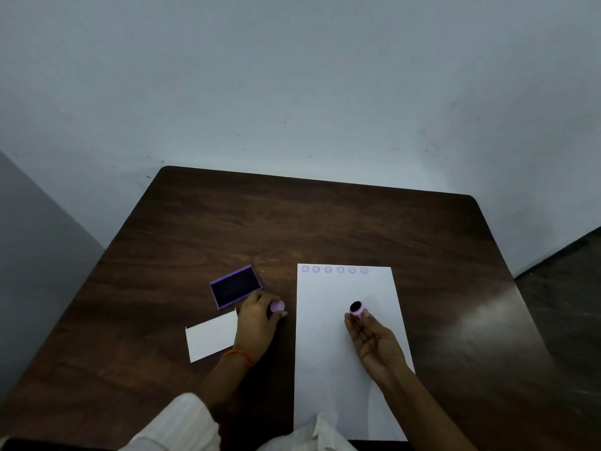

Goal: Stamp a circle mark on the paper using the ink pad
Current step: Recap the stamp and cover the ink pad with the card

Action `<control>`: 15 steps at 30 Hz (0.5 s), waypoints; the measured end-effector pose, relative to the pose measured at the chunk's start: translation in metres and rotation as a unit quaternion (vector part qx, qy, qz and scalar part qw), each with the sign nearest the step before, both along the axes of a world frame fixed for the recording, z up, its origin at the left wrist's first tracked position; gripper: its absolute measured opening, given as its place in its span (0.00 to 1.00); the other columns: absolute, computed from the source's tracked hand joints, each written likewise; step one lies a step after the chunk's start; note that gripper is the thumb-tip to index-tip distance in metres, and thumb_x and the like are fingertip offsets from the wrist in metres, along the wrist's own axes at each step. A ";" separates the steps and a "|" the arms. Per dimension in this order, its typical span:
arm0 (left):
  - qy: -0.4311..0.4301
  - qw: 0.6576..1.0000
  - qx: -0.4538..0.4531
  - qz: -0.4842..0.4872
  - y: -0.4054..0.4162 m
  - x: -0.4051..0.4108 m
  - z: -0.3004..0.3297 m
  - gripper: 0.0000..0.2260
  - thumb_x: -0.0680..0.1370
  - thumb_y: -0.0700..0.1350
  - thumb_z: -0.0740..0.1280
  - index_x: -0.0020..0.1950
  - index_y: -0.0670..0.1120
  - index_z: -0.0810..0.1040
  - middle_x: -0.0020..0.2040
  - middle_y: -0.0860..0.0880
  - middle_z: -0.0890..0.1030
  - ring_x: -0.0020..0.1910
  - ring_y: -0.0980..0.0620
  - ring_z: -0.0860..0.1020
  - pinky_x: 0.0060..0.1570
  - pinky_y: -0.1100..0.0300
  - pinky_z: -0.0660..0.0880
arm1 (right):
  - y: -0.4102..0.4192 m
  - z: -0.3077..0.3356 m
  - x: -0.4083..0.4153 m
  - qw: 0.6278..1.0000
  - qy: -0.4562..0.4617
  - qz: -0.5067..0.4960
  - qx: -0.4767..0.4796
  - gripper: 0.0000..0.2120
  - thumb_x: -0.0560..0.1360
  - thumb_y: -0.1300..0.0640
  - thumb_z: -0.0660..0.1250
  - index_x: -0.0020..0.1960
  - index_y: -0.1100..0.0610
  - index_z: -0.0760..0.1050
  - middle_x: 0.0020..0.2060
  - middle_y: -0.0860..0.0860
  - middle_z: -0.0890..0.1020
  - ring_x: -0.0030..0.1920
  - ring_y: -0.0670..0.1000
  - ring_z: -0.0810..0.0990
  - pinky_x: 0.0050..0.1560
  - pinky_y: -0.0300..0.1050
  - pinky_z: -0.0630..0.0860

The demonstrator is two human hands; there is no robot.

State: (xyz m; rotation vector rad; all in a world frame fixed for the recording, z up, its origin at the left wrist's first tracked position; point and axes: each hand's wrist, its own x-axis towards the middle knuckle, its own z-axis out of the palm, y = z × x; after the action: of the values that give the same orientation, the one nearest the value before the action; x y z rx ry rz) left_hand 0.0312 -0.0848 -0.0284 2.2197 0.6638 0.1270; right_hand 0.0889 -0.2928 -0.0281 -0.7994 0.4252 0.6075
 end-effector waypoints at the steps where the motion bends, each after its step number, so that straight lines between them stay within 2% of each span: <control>1: -0.010 1.000 -0.004 -0.004 -0.001 -0.001 0.003 0.09 0.72 0.41 0.70 0.52 0.44 0.79 0.55 0.45 0.81 0.54 0.47 0.77 0.59 0.55 0.71 | 0.001 0.003 0.000 1.000 -0.007 0.012 -0.019 0.27 0.45 0.57 0.83 0.43 0.62 0.83 0.40 0.57 0.87 0.39 0.52 0.86 0.36 0.41 0.83; 3: -0.029 0.999 -0.012 -0.010 -0.003 -0.003 0.009 0.09 0.72 0.42 0.70 0.52 0.45 0.79 0.53 0.47 0.82 0.52 0.49 0.78 0.58 0.56 0.73 | 0.008 0.010 0.000 0.996 -0.036 0.046 -0.071 0.14 0.62 0.62 0.75 0.47 0.62 0.80 0.43 0.57 0.85 0.40 0.52 0.86 0.38 0.40 0.83; 5: -0.046 0.999 -0.024 -0.008 -0.006 -0.007 0.017 0.08 0.73 0.43 0.69 0.52 0.46 0.80 0.51 0.48 0.83 0.49 0.52 0.79 0.56 0.56 0.75 | 0.021 0.020 -0.003 0.979 -0.085 0.097 -0.160 0.08 0.71 0.63 0.68 0.50 0.61 0.78 0.47 0.57 0.83 0.44 0.53 0.85 0.43 0.41 0.83; 8: -0.061 0.997 -0.047 0.002 -0.011 -0.012 0.027 0.09 0.73 0.44 0.69 0.53 0.46 0.80 0.50 0.48 0.84 0.47 0.53 0.80 0.56 0.57 0.76 | 0.043 0.042 -0.008 0.919 -0.208 0.154 -0.298 0.08 0.71 0.57 0.70 0.50 0.56 0.79 0.49 0.56 0.83 0.50 0.55 0.82 0.53 0.46 0.81; 10: -0.069 0.996 -0.059 0.007 -0.014 -0.014 0.033 0.09 0.73 0.43 0.70 0.53 0.46 0.81 0.50 0.48 0.84 0.48 0.52 0.80 0.54 0.61 0.75 | 0.054 0.054 -0.013 0.870 -0.304 0.175 -0.347 0.08 0.70 0.56 0.71 0.49 0.54 0.79 0.46 0.52 0.84 0.48 0.51 0.82 0.50 0.40 0.80; 12: -0.081 0.995 -0.055 0.004 -0.016 -0.017 0.039 0.09 0.72 0.42 0.71 0.51 0.46 0.81 0.49 0.47 0.84 0.48 0.51 0.80 0.52 0.64 0.74 | 0.064 0.061 -0.016 0.817 -0.386 0.180 -0.388 0.06 0.70 0.57 0.71 0.48 0.54 0.79 0.41 0.48 0.82 0.43 0.45 0.81 0.45 0.28 0.76; 13: -0.081 0.995 -0.055 0.003 -0.017 -0.018 0.042 0.09 0.72 0.41 0.71 0.51 0.45 0.81 0.49 0.46 0.84 0.48 0.50 0.81 0.53 0.61 0.76 | 0.068 0.063 -0.017 0.795 -0.417 0.179 -0.404 0.06 0.70 0.57 0.71 0.47 0.55 0.80 0.40 0.47 0.82 0.41 0.43 0.80 0.42 0.24 0.74; 15: -0.080 0.994 -0.070 0.009 -0.019 -0.020 0.047 0.10 0.71 0.41 0.72 0.52 0.44 0.81 0.50 0.44 0.84 0.49 0.49 0.80 0.55 0.56 0.76 | 0.073 0.064 -0.019 0.768 -0.448 0.184 -0.420 0.07 0.70 0.56 0.71 0.47 0.57 0.81 0.40 0.48 0.82 0.40 0.41 0.79 0.40 0.23 0.74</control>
State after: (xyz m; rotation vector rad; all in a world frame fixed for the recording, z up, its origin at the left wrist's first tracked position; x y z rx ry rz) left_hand 0.0109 -0.1036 0.0188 2.0445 0.5861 0.2564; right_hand 0.0697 -0.2200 0.0363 -1.9482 -0.4203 0.2950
